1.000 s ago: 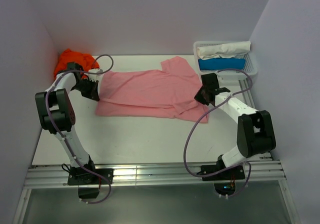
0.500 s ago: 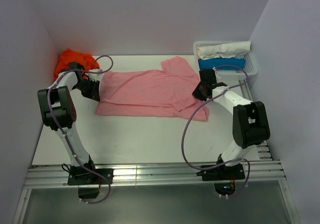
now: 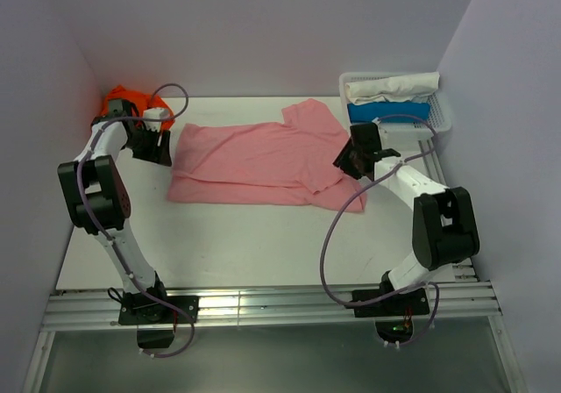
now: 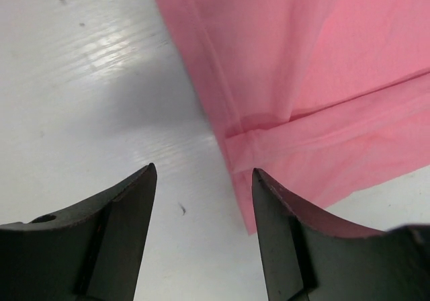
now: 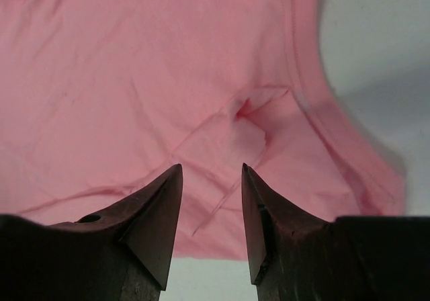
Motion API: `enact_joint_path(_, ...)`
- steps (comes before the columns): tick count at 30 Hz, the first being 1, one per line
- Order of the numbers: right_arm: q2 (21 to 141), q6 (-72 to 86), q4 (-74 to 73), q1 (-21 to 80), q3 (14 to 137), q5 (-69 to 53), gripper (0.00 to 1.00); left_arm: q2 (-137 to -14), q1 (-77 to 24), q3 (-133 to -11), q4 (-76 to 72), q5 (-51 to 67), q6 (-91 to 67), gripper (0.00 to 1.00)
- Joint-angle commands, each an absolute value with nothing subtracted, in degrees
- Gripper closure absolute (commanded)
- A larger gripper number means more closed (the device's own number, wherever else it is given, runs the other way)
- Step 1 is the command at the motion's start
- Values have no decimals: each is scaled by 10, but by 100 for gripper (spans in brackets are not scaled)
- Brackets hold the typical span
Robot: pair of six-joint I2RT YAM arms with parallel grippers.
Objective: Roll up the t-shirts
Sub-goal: Fold the tshirt
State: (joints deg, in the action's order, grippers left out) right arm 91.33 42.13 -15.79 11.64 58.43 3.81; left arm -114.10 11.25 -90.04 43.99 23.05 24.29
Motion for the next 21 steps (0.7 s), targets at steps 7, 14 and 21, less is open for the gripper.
enact_joint_path(7,871,472,-90,199,505,45,53,-1032,122,-859,454,252,265,37)
enact_joint_path(14,909,501,-51,228,492,35,53,-992,122,-817,461,264,277,38)
enact_joint_path(21,933,508,-47,236,509,32,55,-980,122,-795,461,271,280,39)
